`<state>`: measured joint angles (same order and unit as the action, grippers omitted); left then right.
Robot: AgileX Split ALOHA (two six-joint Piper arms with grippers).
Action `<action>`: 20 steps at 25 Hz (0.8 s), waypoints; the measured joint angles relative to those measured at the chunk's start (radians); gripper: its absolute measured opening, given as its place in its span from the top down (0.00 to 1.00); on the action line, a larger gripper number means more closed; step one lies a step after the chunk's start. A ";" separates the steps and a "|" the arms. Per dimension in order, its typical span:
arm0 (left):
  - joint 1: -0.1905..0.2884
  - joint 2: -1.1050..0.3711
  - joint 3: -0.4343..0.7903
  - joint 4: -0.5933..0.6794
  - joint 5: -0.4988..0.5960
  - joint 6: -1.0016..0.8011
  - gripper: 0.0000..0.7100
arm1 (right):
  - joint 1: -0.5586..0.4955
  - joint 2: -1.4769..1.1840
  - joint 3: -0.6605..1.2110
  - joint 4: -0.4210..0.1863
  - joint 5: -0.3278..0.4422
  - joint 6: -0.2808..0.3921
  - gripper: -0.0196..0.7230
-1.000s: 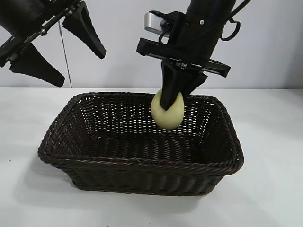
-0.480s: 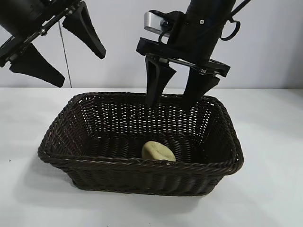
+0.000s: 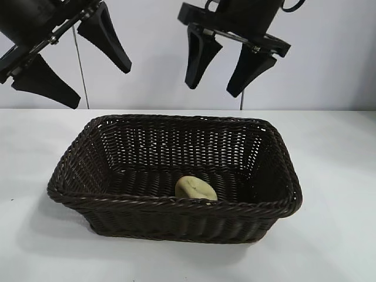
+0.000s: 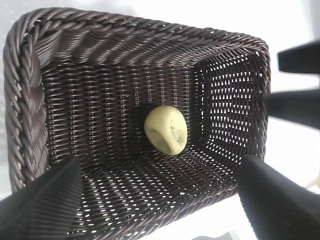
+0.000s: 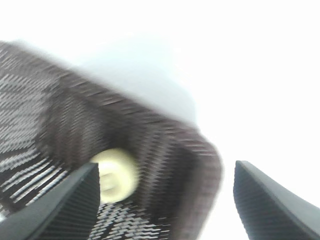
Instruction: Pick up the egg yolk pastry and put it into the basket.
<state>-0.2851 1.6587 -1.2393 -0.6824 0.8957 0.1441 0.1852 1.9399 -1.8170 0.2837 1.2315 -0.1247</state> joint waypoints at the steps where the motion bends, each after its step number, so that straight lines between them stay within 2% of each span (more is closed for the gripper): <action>1: 0.000 0.000 0.000 0.001 0.000 0.000 0.14 | -0.019 0.000 0.000 -0.001 0.000 0.000 0.25; 9: 0.000 0.000 0.000 0.005 0.002 0.000 0.14 | -0.050 -0.007 0.003 0.007 0.000 0.000 0.25; 20: 0.000 0.000 0.000 0.005 0.002 0.001 0.14 | -0.050 -0.122 0.123 0.007 0.003 -0.003 0.25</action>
<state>-0.2851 1.6587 -1.2393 -0.6772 0.8978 0.1451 0.1352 1.8180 -1.6937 0.2910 1.2345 -0.1279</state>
